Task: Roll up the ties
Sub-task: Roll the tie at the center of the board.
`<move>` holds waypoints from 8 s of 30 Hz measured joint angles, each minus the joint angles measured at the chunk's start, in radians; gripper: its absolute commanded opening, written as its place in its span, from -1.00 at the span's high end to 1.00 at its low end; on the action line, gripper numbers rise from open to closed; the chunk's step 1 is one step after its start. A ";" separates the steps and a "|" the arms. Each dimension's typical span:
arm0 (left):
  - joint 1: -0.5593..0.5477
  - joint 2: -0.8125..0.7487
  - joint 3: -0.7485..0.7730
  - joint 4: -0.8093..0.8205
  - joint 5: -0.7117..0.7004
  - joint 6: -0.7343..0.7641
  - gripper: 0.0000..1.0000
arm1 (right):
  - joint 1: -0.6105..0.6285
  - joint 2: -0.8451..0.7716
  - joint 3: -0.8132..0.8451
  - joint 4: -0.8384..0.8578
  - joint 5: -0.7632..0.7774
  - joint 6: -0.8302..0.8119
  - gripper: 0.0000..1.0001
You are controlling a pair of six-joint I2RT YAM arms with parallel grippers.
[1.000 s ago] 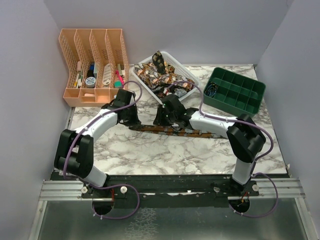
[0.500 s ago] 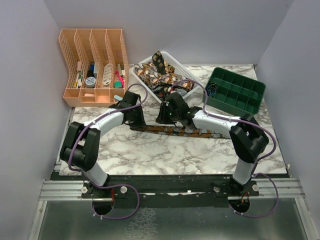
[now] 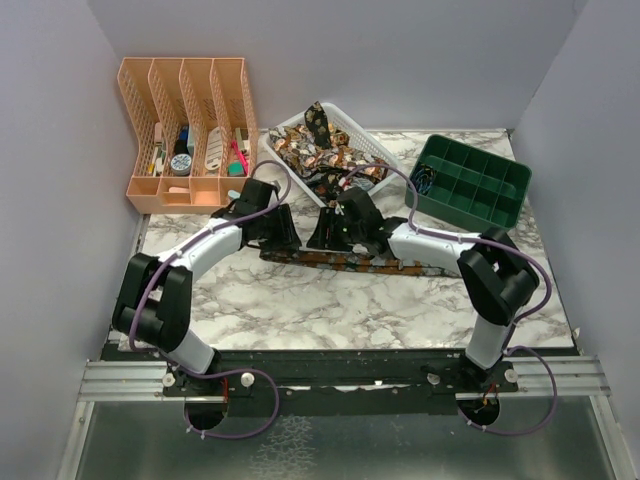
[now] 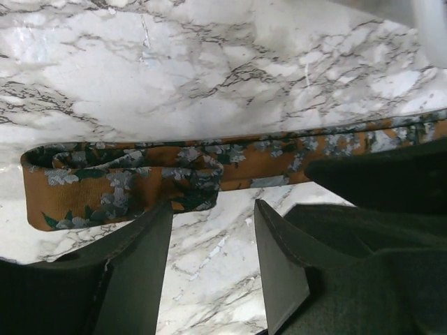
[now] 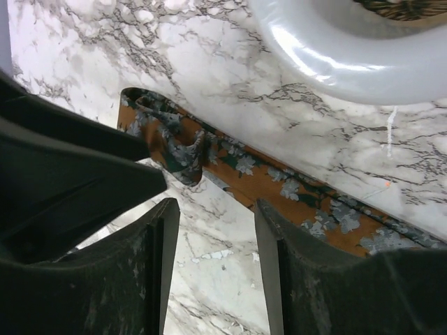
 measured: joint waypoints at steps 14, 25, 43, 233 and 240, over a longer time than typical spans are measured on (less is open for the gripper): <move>0.200 -0.186 -0.047 -0.015 0.046 0.011 -0.51 | -0.010 0.071 0.024 0.140 -0.192 0.043 -0.27; 0.392 -0.123 -0.205 0.125 0.268 0.028 -0.56 | -0.003 0.214 0.106 0.153 -0.268 0.069 0.02; 0.397 -0.040 -0.245 0.278 0.392 0.015 -0.54 | -0.003 0.214 0.118 0.095 -0.246 0.023 -0.07; 0.329 -0.108 -0.211 -0.054 0.204 0.156 -0.32 | 0.131 0.336 0.331 -0.148 -0.107 -0.117 0.74; 0.329 -0.138 -0.227 -0.037 0.201 0.136 -0.66 | 0.127 0.336 0.324 -0.143 -0.106 -0.067 0.76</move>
